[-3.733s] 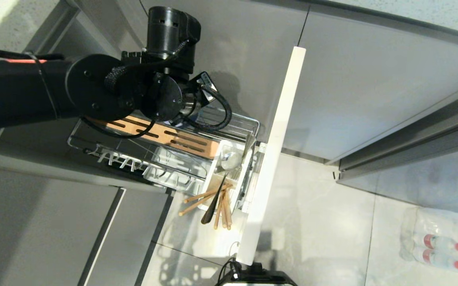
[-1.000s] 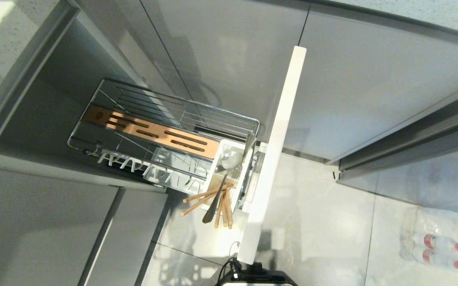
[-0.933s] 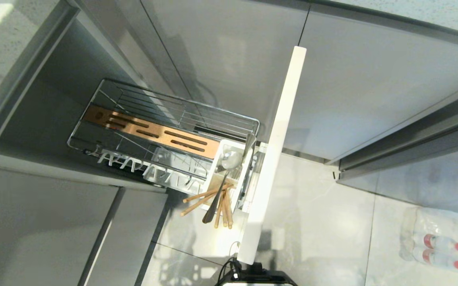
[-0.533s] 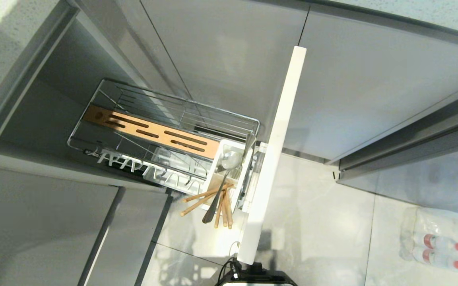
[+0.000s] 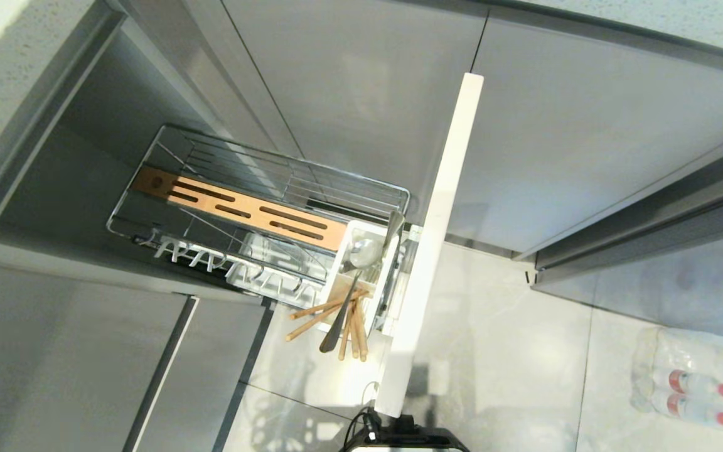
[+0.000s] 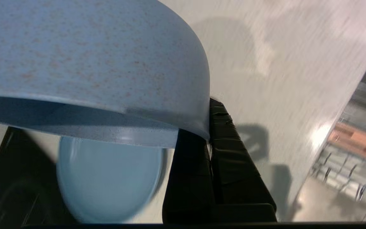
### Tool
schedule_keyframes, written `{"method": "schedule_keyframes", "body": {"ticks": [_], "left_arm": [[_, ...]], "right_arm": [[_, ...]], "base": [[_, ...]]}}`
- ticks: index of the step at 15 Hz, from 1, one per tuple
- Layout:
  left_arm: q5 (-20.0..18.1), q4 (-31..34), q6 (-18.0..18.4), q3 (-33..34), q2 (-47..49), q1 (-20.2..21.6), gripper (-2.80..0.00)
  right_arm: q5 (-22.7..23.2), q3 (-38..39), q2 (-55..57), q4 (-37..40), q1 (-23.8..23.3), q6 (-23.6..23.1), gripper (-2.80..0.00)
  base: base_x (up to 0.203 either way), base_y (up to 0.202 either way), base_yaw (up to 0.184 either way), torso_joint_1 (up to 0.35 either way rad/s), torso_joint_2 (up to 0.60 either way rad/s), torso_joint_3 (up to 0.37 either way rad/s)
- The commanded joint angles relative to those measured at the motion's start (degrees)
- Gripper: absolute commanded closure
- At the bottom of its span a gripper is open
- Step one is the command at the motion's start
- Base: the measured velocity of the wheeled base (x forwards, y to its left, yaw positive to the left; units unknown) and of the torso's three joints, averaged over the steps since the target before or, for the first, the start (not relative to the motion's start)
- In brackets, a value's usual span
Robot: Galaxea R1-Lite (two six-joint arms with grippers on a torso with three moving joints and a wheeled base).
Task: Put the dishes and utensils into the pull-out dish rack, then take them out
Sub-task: Take the bowl out of the cupboard
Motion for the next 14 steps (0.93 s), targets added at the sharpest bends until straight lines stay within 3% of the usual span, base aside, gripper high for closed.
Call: {"method": "schedule_keyframes", "body": {"ticks": [1, 4, 8, 10, 14], "left_arm": [[-3.14, 5.07, -0.50, -0.01, -2.05, 8.67, 0.00], [-6.45, 13.10, -2.00, -0.01, -1.21, 19.70, 0.00], [-7.00, 17.63, -1.68, -0.01, 2.65, 30.12, 0.00], [-6.95, 17.66, -1.67, 0.51, 5.04, 32.56, 0.00], [-7.03, 17.93, -1.60, 0.52, 9.20, 32.76, 0.00]], "right_arm": [[0.00, 0.00, 0.09, -0.03, 0.01, 0.04, 0.00], [0.00, 0.00, 0.05, -0.03, 0.07, 0.04, 0.00], [0.00, 0.00, 0.05, -0.03, 0.01, 0.04, 0.00], [0.00, 0.00, 0.00, -0.03, 0.03, 0.04, 0.00], [0.00, 0.00, 0.09, -0.03, -0.02, 0.04, 0.00]], "base": [[0.000, 0.000, 0.000, 0.000, 0.00, 0.000], [0.000, 0.000, 0.000, 0.000, 0.00, 0.000], [0.000, 0.000, 0.000, 0.000, 0.00, 0.000], [0.000, 0.000, 0.000, 0.000, 0.00, 0.000], [0.000, 0.000, 0.000, 0.000, 0.00, 0.000]]}}
